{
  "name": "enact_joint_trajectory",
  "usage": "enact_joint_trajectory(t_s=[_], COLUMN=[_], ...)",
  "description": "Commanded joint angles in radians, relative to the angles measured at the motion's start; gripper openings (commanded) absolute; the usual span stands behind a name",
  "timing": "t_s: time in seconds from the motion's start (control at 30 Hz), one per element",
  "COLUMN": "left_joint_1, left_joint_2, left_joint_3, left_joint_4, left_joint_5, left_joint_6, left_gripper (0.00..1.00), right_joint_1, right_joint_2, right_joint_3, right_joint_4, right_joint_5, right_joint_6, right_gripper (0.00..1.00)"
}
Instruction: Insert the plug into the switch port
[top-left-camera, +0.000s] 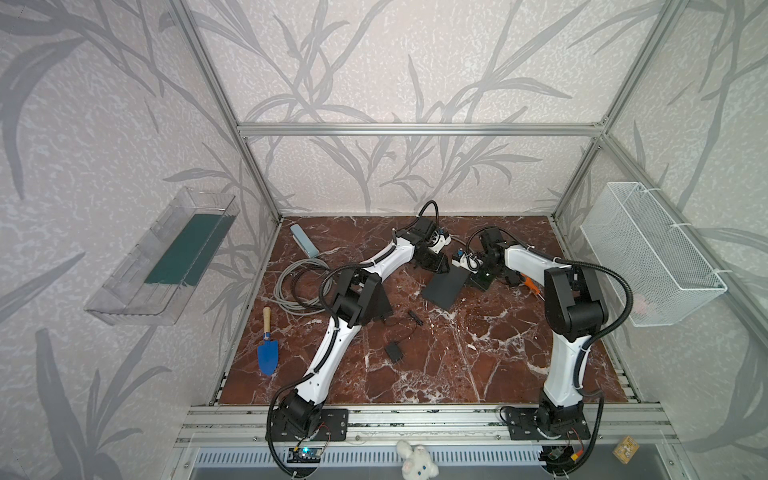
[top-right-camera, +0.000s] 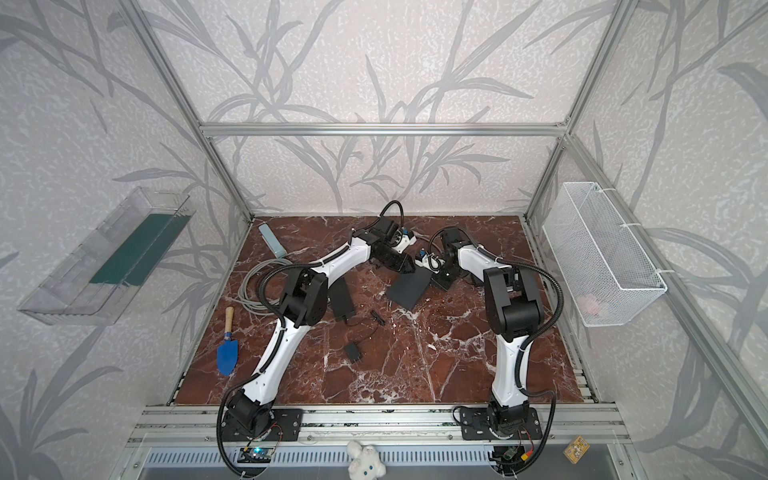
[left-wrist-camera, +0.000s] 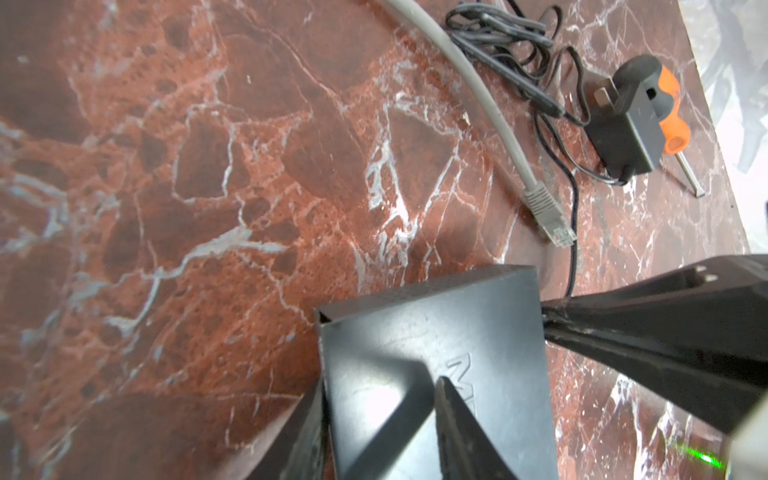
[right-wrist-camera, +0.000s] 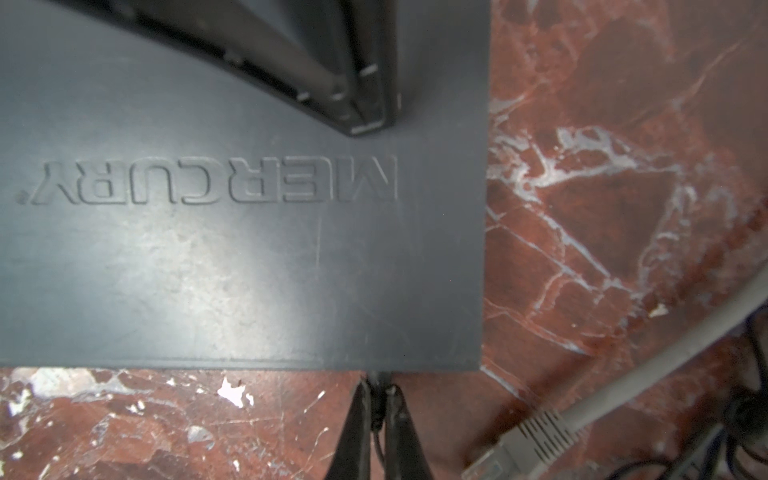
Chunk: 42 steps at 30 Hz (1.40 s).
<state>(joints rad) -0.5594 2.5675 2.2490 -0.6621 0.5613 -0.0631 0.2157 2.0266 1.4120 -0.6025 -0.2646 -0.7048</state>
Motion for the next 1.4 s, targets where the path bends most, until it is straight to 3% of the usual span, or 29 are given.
enact_joint_trajectory(t_s=[0.0,0.23,0.57,0.8,1.07,1.37], left_joint_1=[-0.037,-0.057,-0.011,0.004,0.001,-0.008], left_joint_2=[0.04,0.04,0.001,-0.01,0.003,0.019], left_joint_3=[0.017,0.012,0.012,0.019,0.019,0.021], left_joint_4=[-0.108,-0.158,-0.167,-0.141,-0.096,-0.087], left_joint_5=[0.094,0.14,-0.017,-0.029,-0.001,0.026], left_joint_6=[0.064,0.114,0.094,0.063,0.017,0.013], left_gripper=[0.4,0.38,0.43,0.49,0.56,0.57], right_joint_1=[0.006,0.008,-0.061,-0.081,-0.062,-0.027], right_joint_2=[0.001,-0.013,-0.079,-0.117,-0.068,-0.011], right_joint_3=[0.027,0.034,0.01,-0.075,-0.032,-0.009], right_joint_4=[0.019,0.064,-0.01,-0.07,-0.068,-0.054], right_joint_5=[-0.054,-0.091,-0.042,0.008,-0.014,-0.009], right_joint_6=[0.02,0.059,0.037,-0.14,-0.11,-0.108], right_gripper=[0.06,0.06,0.28,0.29,0.29,0.26])
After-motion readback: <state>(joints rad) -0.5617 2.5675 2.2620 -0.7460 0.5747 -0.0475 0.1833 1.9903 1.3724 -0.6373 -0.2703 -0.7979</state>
